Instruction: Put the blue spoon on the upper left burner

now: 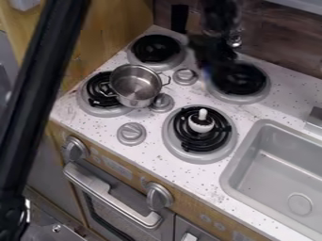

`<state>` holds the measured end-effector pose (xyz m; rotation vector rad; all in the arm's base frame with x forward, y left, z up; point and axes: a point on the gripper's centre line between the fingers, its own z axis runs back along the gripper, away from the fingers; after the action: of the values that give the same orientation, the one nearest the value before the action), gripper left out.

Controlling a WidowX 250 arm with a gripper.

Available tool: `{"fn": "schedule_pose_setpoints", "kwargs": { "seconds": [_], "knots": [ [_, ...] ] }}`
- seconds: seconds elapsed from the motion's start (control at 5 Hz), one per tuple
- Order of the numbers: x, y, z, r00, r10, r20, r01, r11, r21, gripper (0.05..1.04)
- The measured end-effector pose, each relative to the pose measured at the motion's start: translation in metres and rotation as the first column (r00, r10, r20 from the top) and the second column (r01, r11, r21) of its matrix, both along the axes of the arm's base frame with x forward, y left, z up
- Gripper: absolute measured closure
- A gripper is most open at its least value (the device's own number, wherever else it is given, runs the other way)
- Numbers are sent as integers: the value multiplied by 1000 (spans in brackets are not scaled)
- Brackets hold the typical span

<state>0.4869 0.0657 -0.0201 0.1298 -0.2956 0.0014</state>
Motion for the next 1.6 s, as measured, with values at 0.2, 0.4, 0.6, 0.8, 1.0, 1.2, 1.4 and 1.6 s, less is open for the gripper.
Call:
{"fn": "schedule_pose_setpoints", "kwargs": {
  "seconds": [0.2, 0.4, 0.6, 0.8, 1.0, 1.2, 1.4, 1.6],
  "knots": [
    [8, 39, 16, 997, 65, 43, -66, 998, 11, 716],
    [6, 67, 0, 994, 113, 6, -113, 993, 27, 716],
    [14, 89, -4, 989, 150, 0, -150, 988, 26, 716],
    [10, 109, -20, 980, 194, -32, -194, 981, 15, 716],
    [13, 123, -32, 975, 216, -53, -216, 976, 7, 716],
    [19, 131, -34, 974, 222, -54, -222, 975, 7, 654],
    [17, 131, -35, 982, 175, -67, -175, 984, 16, 346],
    [5, 120, -32, 984, 151, -93, -150, 988, 16, 118]
  ]
}}
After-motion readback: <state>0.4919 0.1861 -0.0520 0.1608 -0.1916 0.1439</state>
